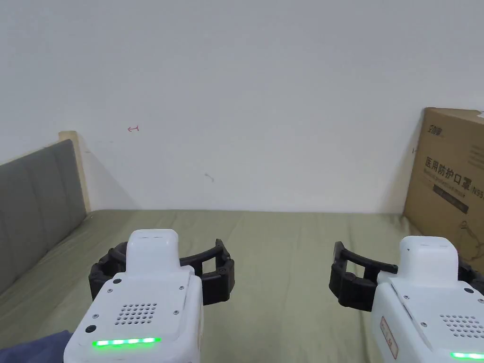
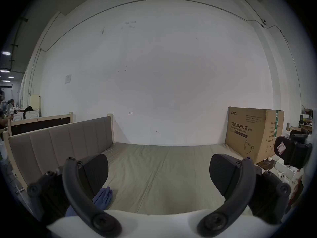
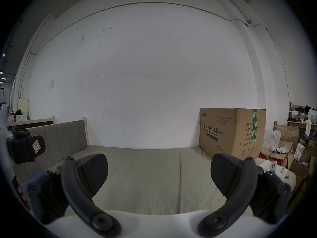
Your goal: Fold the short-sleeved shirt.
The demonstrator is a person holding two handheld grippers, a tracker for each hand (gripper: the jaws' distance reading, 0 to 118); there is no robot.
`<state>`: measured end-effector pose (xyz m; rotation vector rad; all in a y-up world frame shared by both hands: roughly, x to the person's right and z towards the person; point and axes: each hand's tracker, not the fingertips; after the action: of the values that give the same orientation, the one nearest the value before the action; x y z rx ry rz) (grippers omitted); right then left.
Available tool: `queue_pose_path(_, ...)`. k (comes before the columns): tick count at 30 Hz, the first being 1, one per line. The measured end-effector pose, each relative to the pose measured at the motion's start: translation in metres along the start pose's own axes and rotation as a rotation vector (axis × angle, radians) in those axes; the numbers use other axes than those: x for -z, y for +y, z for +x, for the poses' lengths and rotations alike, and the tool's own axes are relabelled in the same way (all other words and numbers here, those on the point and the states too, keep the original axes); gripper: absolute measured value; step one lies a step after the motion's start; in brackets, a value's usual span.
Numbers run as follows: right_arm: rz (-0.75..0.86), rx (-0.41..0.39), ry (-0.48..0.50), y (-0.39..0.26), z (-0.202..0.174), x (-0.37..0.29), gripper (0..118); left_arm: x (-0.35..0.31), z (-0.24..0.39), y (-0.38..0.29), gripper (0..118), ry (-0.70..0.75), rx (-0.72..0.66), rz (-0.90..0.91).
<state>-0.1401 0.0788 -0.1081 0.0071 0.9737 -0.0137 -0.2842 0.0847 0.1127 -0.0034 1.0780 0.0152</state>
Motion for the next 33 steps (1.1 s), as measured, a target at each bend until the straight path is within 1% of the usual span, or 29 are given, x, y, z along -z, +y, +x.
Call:
queue_pose_path(19,0.013,-0.009,0.005,0.0023,0.0006,-0.0059,117,-0.0003,-0.0031,0.0022,117,-0.013,-0.012,-0.024)
queue_pose_path(28,0.009,-0.046,0.001,0.0003,-0.0010,-0.0054,117,-0.0025,-0.0001,0.0024,117,-0.026,0.016,0.006)
queue_pose_path(33,-0.008,-0.013,0.008,0.0001,0.0003,-0.0031,117,-0.0044,0.0058,0.0020,117,-0.033,0.055,0.019)
